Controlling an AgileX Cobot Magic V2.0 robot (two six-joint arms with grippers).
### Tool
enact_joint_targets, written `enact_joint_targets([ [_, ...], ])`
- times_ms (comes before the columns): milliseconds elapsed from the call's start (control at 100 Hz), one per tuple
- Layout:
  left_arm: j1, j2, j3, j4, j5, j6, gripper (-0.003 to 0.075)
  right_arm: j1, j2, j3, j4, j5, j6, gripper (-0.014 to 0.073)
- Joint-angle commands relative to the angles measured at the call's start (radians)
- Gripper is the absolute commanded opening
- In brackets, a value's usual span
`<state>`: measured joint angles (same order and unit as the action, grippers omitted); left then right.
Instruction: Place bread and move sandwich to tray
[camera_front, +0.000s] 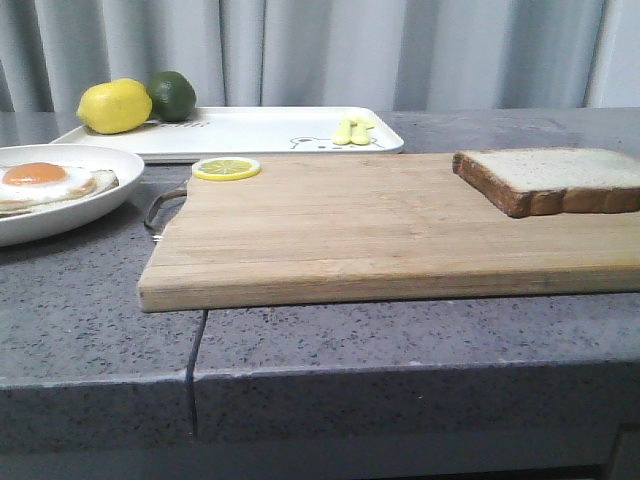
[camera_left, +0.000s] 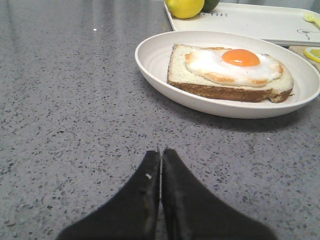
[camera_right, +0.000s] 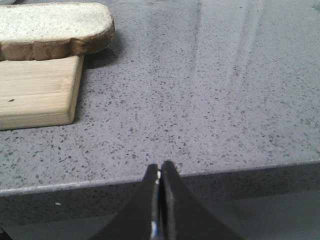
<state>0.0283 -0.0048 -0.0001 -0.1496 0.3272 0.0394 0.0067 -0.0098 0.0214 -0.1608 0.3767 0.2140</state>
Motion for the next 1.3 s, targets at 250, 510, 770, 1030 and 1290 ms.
enact_joint_targets([
  [250, -0.006, -0.031, 0.015, -0.009, -0.051, -0.008, -0.002, -0.004, -0.021, 0.008, -0.005, -0.038, -0.002, -0.0062],
  [510, -0.006, -0.031, 0.015, 0.012, -0.052, -0.008, -0.002, -0.004, -0.021, 0.008, -0.005, -0.038, -0.002, -0.0062],
  [770, -0.006, -0.031, 0.015, 0.007, -0.135, -0.008, -0.002, -0.004, -0.021, 0.008, -0.133, -0.032, -0.002, -0.0062],
  [1030, -0.006, -0.031, 0.015, -0.012, -0.291, -0.008, -0.002, -0.004, -0.021, 0.008, -0.184, -0.031, -0.002, -0.0062],
  [1290, -0.006, -0.031, 0.015, -0.003, -0.36, -0.008, -0.002, -0.004, -0.021, 0.008, -0.184, -0.171, -0.002, -0.0062],
])
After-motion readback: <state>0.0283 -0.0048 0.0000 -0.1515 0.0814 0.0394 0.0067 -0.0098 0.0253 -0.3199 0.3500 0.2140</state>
